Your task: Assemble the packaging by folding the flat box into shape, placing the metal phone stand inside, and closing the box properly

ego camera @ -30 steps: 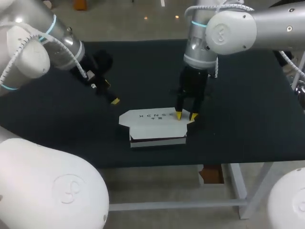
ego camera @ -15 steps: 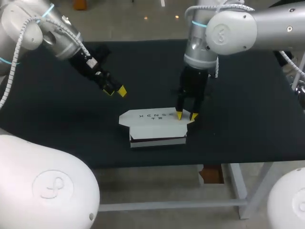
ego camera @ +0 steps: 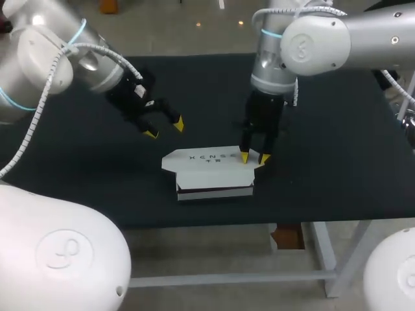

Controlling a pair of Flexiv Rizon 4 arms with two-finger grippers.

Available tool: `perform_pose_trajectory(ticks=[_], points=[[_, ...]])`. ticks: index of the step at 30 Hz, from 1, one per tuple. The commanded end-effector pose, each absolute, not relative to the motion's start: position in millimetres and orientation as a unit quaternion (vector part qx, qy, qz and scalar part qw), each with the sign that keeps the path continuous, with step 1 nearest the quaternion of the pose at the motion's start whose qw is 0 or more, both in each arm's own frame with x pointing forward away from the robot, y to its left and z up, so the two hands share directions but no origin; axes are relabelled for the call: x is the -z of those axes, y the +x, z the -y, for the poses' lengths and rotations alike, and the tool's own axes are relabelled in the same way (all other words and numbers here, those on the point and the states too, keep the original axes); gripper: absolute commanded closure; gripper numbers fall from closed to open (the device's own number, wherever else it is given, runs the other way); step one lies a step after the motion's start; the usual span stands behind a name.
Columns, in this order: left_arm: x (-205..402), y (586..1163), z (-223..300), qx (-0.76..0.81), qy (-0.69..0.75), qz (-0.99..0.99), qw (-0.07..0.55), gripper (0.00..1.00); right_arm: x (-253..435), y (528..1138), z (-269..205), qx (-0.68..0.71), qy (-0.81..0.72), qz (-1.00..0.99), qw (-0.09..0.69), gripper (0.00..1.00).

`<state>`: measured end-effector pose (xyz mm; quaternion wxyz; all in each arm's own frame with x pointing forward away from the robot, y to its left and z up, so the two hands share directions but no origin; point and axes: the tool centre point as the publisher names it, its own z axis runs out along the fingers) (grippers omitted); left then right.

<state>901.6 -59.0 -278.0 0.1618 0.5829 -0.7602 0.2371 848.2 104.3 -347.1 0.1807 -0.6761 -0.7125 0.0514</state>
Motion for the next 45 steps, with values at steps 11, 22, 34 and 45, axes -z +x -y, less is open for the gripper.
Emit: perform_pose_trajectory(ticks=[11,22,34,45], points=[[273,897,71,-0.172,0.7,0.69,0.067,0.0,348,847,-105,-0.054,-0.676,0.713,0.179,0.55],[288,890,100,-0.059,0.773,0.626,0.081,0.64,347,847,-105,-0.055,-0.676,0.714,0.176,0.55],[305,871,101,0.004,0.775,0.63,0.047,0.56,348,849,-107,-0.053,-0.675,0.716,0.172,0.54],[320,858,95,0.045,0.783,0.619,0.031,0.59,350,847,-106,-0.059,-0.675,0.716,0.166,0.55]])
